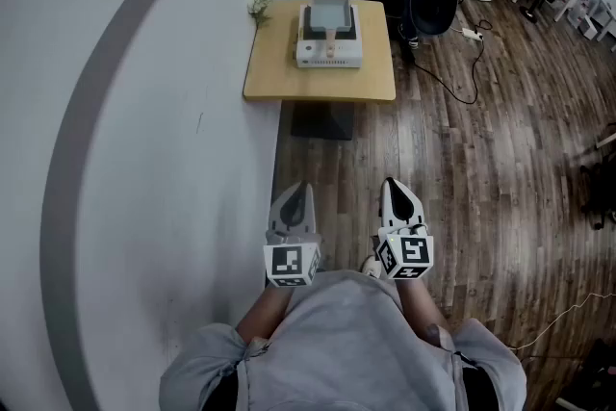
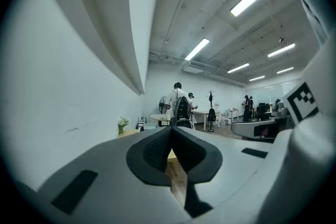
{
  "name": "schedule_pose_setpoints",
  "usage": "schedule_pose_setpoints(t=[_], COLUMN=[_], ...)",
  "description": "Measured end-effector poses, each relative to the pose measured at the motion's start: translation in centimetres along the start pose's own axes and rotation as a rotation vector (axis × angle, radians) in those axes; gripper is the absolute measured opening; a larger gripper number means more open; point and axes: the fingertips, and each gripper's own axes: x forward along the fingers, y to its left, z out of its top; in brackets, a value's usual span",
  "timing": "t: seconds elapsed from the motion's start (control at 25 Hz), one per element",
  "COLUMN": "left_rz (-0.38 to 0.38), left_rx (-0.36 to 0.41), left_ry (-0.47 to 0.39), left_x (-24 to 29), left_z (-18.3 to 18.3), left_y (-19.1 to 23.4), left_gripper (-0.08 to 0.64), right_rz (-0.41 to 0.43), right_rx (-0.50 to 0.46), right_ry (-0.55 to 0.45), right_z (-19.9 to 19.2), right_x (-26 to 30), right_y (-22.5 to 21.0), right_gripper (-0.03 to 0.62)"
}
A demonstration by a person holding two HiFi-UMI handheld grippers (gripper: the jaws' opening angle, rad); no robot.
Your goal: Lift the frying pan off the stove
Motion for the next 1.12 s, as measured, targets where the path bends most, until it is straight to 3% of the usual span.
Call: schedule_pose_setpoints(t=[0.48, 0.8, 1.12], left_rz=[0.003, 0.018, 0.080], left_rx=[0.012, 0.025, -0.024], left_ry=[0.010, 0.035, 0.040], left_x=[0.4, 1.0, 2.3], left_z=[0.3, -0.3, -0.9], left_y=[-1.8, -4.9, -8.9], left_gripper=[0.002, 0.002, 0.002], right_rz=[-0.006, -0.005, 0.022], right_rx=[0.032, 0.060, 0.058], right_ry=[-0.019, 0.011, 0.058], right_z=[0.4, -0.5, -1.4], right_x=[-0.7, -1.4, -2.8], right_y=[-2.1, -5.9, -11.0], right_gripper=[-0.002, -0.002, -0.002])
